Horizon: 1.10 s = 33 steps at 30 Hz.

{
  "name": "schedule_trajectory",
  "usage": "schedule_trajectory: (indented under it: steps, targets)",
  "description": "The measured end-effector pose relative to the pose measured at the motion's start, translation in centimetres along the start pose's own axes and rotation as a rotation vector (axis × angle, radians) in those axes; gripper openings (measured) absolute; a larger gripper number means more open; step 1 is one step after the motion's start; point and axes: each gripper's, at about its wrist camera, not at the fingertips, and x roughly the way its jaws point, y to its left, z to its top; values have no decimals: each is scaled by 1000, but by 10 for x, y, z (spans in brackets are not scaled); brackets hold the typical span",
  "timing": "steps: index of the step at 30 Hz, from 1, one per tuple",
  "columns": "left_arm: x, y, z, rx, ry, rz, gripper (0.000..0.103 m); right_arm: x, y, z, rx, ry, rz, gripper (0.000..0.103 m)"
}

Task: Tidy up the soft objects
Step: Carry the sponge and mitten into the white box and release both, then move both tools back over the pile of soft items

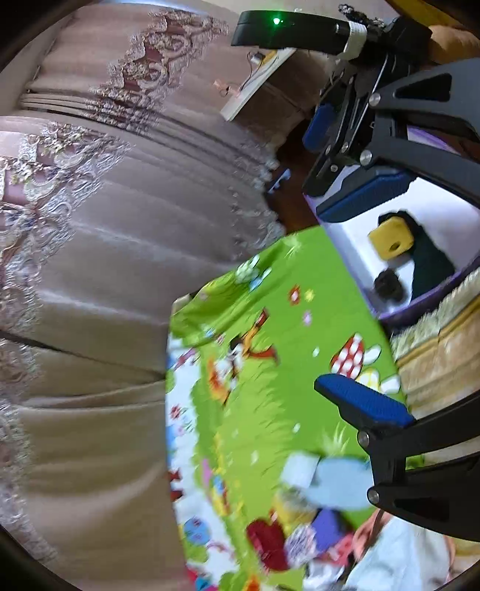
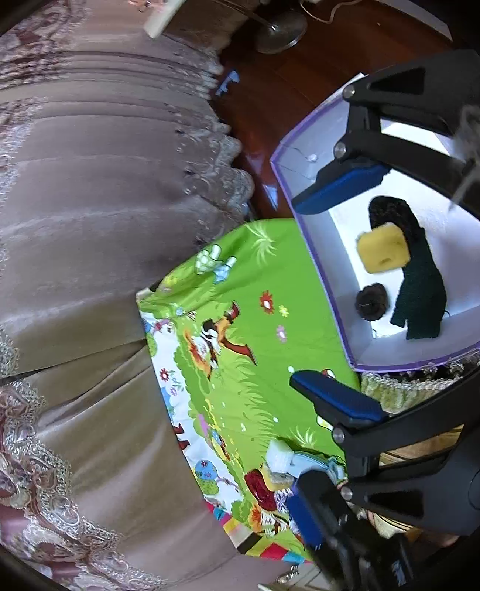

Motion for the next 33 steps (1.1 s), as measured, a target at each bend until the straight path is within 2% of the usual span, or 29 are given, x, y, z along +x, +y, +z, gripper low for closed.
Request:
schedule_trajectory:
  steps: [3,7,10,13,17,24,27,30,33]
  targets:
    - [-9,10,2,13,-22,25,86,-5,12,4,-12,-28,-66,94]
    - [-23,34,0,2,-66,86,86,-13,30,5,-60,-85,-67,98]
    - [-33,56,-4,1,-84,144,86,-15,43,5,-85,-102,-56,100]
    - [-43,81,-10,-16,-74,196,86,-13,51,4,-83,-92,10,100]
    - [-53,116,-18,-66,-8,247,86,-10,64,1,-83,-64,101,100]
    - [-68,186,-38,-232,77,292,86,-1,101,-5,-173,-16,142,100]
    - [-74,216,-46,-294,113,341,86,8,112,-8,-181,18,160,100]
    - [-77,243,-53,-343,159,386,86,14,121,-10,-192,36,175,100]
    - [-77,259,-59,-351,201,416,86,19,131,-12,-211,52,188,100]
